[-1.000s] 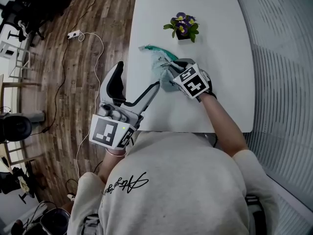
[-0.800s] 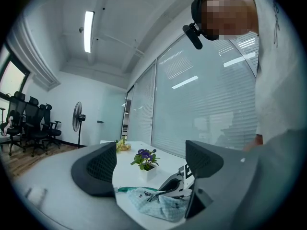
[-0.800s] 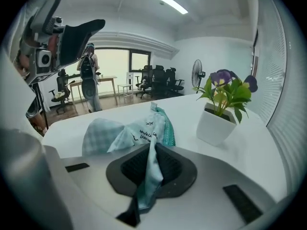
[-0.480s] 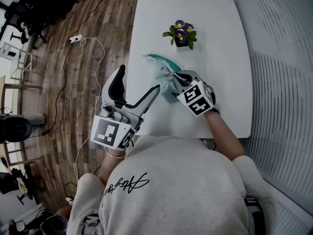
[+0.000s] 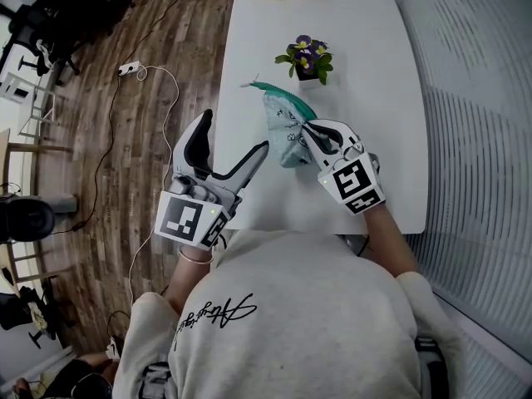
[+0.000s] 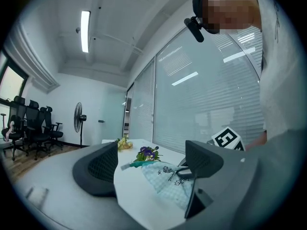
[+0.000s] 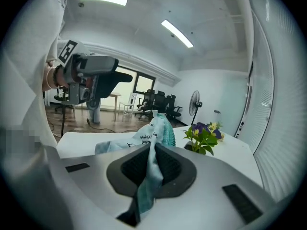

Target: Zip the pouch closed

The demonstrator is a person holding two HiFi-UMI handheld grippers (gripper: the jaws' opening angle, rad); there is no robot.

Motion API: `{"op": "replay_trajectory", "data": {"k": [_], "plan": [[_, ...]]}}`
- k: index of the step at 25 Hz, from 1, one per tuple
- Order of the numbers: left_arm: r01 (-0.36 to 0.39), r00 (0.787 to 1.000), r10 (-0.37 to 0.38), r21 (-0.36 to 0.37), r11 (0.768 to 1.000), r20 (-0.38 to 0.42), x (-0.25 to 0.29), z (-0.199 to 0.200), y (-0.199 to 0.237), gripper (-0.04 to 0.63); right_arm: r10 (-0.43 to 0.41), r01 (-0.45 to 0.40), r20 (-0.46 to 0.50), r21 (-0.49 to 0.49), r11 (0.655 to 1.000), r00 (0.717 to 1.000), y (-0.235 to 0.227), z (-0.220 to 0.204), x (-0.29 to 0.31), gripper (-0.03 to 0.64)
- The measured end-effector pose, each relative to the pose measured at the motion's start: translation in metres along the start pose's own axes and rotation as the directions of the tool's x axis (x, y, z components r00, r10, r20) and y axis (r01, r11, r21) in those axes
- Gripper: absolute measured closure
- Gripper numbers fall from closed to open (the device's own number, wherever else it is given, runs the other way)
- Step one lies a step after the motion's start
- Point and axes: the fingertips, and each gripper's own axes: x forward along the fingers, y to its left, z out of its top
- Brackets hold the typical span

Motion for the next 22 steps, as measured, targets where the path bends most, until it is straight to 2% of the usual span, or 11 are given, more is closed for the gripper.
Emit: {"op": "replay_trajectory", "data": {"k": [6,13,16,19,22], "plan": [[-0.022,0.999,0.022,0.016,1.0,-0.031,0.0,-0.007,0.012,0.158,-0.029,0.033,0.086,-0.051,0.998,0.996,-0.003,0.027,-0.028,0.601],[-0.006,0.999,0.007,0.045,0.999,-0.034,0.012,-0.005,0.018,0.158,0.034,-0.006,0.168,-0.163,0.987,0.985,0.009,0.054,-0.054,0.601],[0.019,0.999,-0.017,0.059,0.998,-0.033,0.017,-0.004,0.015,0.163,0.043,-0.011,0.185,-0.17,0.985,0.982,0.013,0.057,-0.062,0.601],[0.041,0.999,-0.039,0.068,0.997,-0.028,0.019,-0.001,0.009,0.27,0.041,-0.008,0.185,-0.176,0.984,0.982,0.017,0.053,-0.069,0.601],[0.05,0.998,-0.048,0.103,0.993,-0.028,0.021,0.006,0.009,0.279,0.045,-0.011,0.187,-0.18,0.984,0.981,0.019,0.056,-0.075,0.601]]}}
